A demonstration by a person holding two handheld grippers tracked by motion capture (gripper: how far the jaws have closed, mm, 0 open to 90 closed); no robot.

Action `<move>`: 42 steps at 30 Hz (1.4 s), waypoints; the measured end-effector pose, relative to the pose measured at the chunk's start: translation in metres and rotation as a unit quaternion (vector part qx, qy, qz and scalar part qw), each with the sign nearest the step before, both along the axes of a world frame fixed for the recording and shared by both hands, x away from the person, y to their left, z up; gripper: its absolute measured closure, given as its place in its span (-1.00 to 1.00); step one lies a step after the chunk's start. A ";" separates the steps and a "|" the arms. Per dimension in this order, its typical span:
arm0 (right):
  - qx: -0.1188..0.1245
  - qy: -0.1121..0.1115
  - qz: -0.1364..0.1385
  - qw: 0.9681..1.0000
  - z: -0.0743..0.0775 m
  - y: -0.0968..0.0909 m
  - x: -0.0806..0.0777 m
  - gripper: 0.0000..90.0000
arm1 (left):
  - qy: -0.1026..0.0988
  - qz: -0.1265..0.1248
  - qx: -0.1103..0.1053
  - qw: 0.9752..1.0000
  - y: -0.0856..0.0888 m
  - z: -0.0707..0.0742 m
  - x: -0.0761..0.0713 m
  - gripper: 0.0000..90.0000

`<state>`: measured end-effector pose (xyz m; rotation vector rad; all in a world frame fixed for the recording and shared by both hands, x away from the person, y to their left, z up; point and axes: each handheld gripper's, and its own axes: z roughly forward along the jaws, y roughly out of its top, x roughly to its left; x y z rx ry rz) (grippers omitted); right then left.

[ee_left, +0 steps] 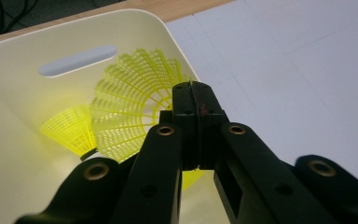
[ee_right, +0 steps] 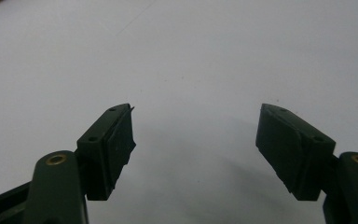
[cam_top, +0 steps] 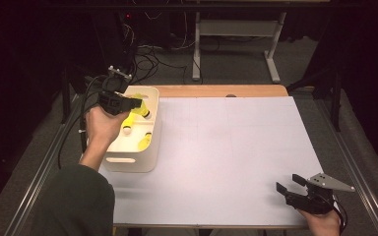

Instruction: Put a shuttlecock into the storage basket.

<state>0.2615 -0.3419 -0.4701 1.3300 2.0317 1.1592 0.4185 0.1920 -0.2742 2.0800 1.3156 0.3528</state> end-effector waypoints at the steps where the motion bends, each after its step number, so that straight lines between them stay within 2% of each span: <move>1: 0.000 0.000 0.000 1.000 0.000 0.000 0.000 -0.37 | 0.002 0.001 0.001 1.000 0.000 -0.001 0.000 0.99; 13: 0.001 0.000 0.001 1.000 0.000 0.000 0.000 -0.37 | 0.009 0.004 0.014 1.000 -0.004 -0.013 0.007 0.99; 25: 0.000 0.000 0.001 1.000 0.000 0.000 0.000 -0.37 | 0.026 0.006 0.026 0.999 -0.009 -0.031 0.016 0.99; 34: 0.001 0.000 0.001 1.000 0.000 0.000 0.000 -0.37 | 0.034 0.006 0.041 0.999 -0.013 -0.037 0.020 0.99; 42: 0.000 0.000 0.001 1.000 0.000 0.000 0.000 -0.37 | 0.042 0.011 0.039 0.998 -0.012 -0.045 0.022 0.98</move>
